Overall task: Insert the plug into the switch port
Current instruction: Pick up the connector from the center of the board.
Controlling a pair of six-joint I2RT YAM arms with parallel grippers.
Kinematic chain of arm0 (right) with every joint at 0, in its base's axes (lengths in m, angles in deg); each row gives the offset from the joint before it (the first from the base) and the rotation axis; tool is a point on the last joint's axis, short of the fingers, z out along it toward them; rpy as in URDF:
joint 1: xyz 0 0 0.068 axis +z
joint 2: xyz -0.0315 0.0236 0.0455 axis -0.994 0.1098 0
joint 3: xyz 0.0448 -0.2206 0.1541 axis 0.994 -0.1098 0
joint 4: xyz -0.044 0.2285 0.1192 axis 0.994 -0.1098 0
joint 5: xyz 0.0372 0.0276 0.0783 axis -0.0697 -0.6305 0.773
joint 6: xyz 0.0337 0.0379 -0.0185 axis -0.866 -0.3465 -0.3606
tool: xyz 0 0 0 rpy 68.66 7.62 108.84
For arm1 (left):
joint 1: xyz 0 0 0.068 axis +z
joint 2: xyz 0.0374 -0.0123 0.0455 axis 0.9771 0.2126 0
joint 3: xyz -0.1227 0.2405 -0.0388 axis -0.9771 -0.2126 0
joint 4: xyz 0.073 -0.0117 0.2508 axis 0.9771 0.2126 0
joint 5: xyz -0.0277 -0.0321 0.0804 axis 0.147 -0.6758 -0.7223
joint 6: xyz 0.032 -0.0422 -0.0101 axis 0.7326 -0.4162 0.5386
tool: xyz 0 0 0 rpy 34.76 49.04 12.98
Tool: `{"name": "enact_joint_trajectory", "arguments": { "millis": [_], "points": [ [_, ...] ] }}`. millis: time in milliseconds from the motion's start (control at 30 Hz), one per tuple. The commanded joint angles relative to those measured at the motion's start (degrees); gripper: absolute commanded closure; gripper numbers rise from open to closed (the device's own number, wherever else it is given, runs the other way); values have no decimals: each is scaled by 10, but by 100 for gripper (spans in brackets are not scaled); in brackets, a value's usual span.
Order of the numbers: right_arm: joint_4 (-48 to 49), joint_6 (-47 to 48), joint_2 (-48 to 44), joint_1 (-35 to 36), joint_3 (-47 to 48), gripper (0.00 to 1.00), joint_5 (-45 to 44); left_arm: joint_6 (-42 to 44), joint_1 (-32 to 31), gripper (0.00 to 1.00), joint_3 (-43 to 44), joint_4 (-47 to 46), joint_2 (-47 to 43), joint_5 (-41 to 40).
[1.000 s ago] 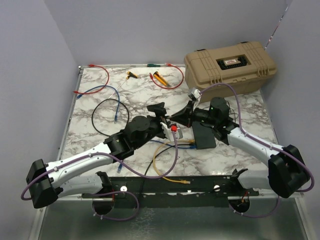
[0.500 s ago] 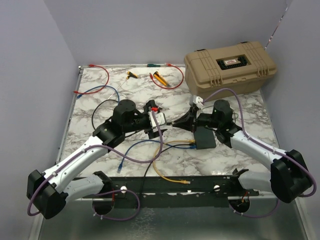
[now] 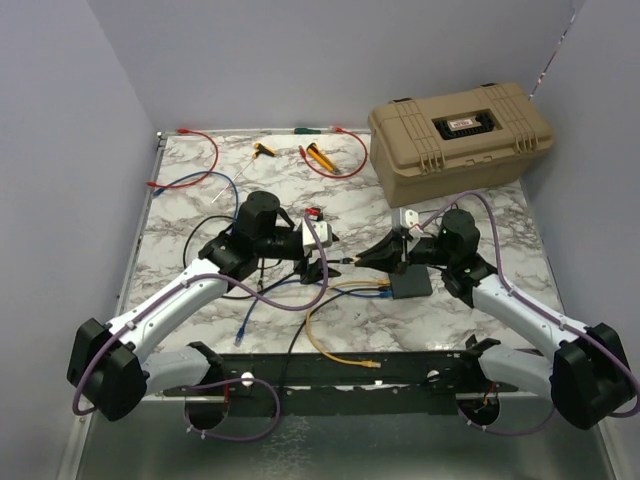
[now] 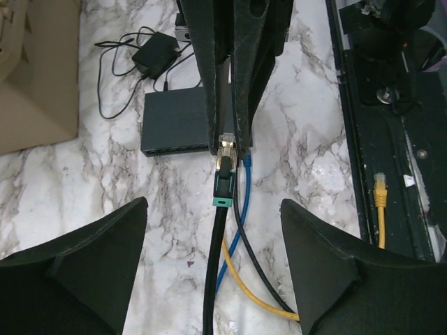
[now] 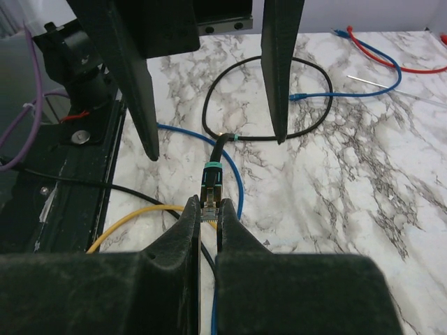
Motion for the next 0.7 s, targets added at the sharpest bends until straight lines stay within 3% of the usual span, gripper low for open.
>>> {"name": "enact_joint_trajectory", "arguments": {
  "millis": [0,400,667],
  "points": [
    [28,6,8,-2,-6,99,52,-20,3,25,14,-20,21,68],
    [57,-7,0,-3,-18,99,38,-32,3,55,6,-40,36,68],
    [87,-25,-10,-4,-31,99,28,-32,3,59,-1,-46,37,60]
  ]
}}
